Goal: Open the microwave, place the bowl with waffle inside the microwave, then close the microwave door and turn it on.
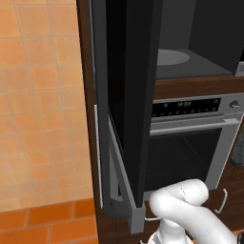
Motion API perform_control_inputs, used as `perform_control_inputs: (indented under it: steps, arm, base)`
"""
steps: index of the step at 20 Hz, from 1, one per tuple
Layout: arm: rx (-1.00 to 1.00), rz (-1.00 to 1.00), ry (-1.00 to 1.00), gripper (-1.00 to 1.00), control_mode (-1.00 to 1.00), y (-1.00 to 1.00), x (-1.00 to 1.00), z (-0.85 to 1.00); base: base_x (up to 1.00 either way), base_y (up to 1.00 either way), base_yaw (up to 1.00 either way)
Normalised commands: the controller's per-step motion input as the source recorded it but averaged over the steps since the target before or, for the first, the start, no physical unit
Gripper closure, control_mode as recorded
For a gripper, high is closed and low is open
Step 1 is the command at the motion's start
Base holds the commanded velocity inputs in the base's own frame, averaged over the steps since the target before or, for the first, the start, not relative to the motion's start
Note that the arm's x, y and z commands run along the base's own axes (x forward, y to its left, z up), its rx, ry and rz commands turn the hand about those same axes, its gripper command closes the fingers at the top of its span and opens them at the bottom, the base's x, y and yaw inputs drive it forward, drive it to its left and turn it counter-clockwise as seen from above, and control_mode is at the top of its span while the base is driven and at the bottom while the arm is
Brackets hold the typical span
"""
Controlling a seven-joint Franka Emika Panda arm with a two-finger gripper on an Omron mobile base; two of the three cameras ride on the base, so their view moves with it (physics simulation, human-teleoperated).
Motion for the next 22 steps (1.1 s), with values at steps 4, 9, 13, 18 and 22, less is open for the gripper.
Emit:
perform_control_inputs:
  steps: [4, 9, 13, 18, 22]
  arm:
    - [-0.02, -0.04, -0.06, 1.00, -1.00, 1.00, -0.14, 0.41]
    - [0.00, -0.09, 0.12, 1.00, -1.00, 1.00, -0.01, 0.22]
    - [0.00, -0.11, 0.34, 1.00, -1.00, 1.00, 0.00, 0.01]
    - [0.00, -0.06, 0.35, 1.00, -1.00, 0.98, 0.00, 0.29]
    - [0.00, -0.05, 0.20, 1.00, -1.00, 0.83, 0.00, 0.39]
  base:
    - [0.00, 0.00, 0.00]
    - [0.00, 0.00, 0.00]
    - [0.00, 0.00, 0.00]
    - [0.00, 0.00, 0.00]
    - [0.00, 0.00, 0.00]
